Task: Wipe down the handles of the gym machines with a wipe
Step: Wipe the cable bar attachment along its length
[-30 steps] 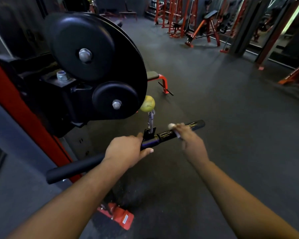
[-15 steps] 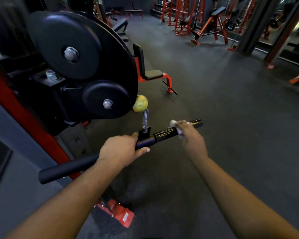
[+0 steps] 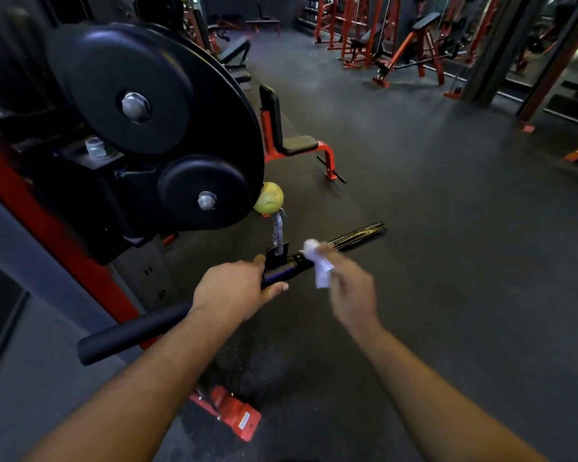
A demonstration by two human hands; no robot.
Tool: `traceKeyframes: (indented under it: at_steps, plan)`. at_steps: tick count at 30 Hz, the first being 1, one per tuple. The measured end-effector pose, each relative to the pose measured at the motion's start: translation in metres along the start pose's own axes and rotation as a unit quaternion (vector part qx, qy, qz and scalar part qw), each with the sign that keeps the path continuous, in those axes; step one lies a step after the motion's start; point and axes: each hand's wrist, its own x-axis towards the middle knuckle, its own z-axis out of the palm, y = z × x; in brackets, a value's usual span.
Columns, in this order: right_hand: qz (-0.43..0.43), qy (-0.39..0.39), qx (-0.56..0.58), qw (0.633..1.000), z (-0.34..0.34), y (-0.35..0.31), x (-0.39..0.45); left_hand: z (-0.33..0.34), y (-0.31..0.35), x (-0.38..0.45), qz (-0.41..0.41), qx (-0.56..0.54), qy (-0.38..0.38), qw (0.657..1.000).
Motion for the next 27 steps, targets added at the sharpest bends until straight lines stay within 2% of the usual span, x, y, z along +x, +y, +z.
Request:
traceKeyframes:
  at_steps: [2, 3, 6, 9, 11, 13, 14, 16, 18, 19, 23, 27]
  plan:
    - [0.072, 0.107, -0.036, 0.991, -0.025, 0.028, 0.026, 0.001, 0.002, -0.001, 0.000, -0.007, 0.000, 1.000]
    - [0.101, 0.122, -0.065, 0.985, -0.035, 0.041, 0.036, 0.001, 0.004, -0.001, -0.003, -0.015, -0.003, 1.000]
    - [0.121, 0.082, -0.098, 0.985, -0.029, 0.052, 0.042, 0.002, 0.011, 0.000, -0.015, -0.049, -0.027, 0.998]
    - [0.087, 0.056, -0.056, 0.993, 0.014, 0.027, 0.014, 0.002, 0.012, 0.002, -0.021, -0.058, -0.027, 0.998]
    - [0.034, 0.005, -0.020, 0.999, 0.038, -0.004, -0.010, 0.001, 0.009, 0.003, -0.027, -0.047, -0.018, 0.998]
    - [-0.001, -0.048, 0.041, 0.998, 0.041, -0.021, -0.023, 0.002, 0.005, 0.004, -0.034, -0.032, -0.006, 0.999]
    - [-0.004, -0.051, 0.068, 0.996, 0.034, -0.018, -0.020, 0.002, 0.003, 0.005, -0.035, -0.022, -0.001, 0.999]
    - [0.039, 0.026, 0.073, 0.996, 0.009, 0.003, 0.000, 0.001, 0.001, 0.005, -0.033, -0.008, -0.005, 0.999]
    - [0.117, 0.122, 0.011, 0.986, -0.020, 0.036, 0.034, 0.000, 0.002, 0.005, -0.028, -0.009, -0.017, 0.999]
    - [0.149, 0.135, -0.026, 0.979, -0.033, 0.052, 0.049, 0.000, 0.003, 0.005, -0.025, -0.012, -0.019, 0.999]
    - [0.169, 0.099, -0.062, 0.979, -0.030, 0.071, 0.072, 0.002, 0.011, 0.003, -0.025, -0.039, -0.044, 0.998]
    - [0.131, 0.094, -0.028, 0.986, 0.026, 0.030, 0.025, 0.001, 0.012, 0.002, -0.022, -0.048, -0.049, 0.997]
